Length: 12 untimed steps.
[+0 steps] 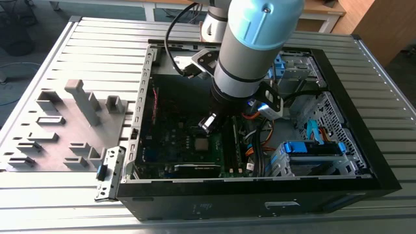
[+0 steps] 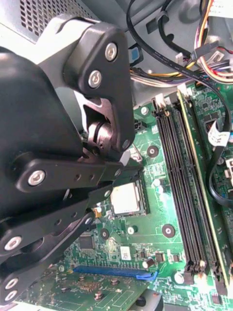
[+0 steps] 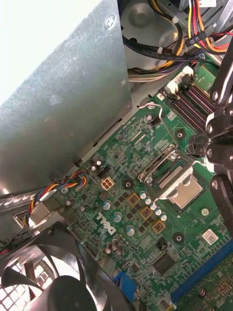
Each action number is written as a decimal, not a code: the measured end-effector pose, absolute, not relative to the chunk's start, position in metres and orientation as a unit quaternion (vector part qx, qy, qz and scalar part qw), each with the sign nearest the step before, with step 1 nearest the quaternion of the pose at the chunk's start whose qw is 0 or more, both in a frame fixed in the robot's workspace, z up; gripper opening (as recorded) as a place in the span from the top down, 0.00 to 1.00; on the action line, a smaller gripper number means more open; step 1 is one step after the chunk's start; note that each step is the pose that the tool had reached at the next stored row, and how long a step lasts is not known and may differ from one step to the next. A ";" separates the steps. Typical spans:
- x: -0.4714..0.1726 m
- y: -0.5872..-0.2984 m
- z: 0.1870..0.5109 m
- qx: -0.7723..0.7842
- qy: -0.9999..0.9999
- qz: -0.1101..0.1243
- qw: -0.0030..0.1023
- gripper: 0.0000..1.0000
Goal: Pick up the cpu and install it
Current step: 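Close the cpu cover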
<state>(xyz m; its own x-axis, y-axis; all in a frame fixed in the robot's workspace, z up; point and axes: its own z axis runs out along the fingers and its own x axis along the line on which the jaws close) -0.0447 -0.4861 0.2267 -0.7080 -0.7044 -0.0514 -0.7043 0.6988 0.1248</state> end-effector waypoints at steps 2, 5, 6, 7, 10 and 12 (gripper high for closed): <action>-0.043 -0.486 0.227 0.382 -0.922 -0.068 0.000 0.89; -0.040 -0.486 0.227 0.382 -0.922 -0.068 0.000 0.89; -0.039 -0.486 0.227 0.382 -0.922 -0.068 0.000 0.89; -0.038 -0.486 0.227 0.382 -0.922 -0.068 0.000 0.89; -0.037 -0.486 0.227 0.382 -0.922 -0.068 0.000 0.89; -0.037 -0.486 0.227 0.382 -0.922 -0.068 0.000 0.89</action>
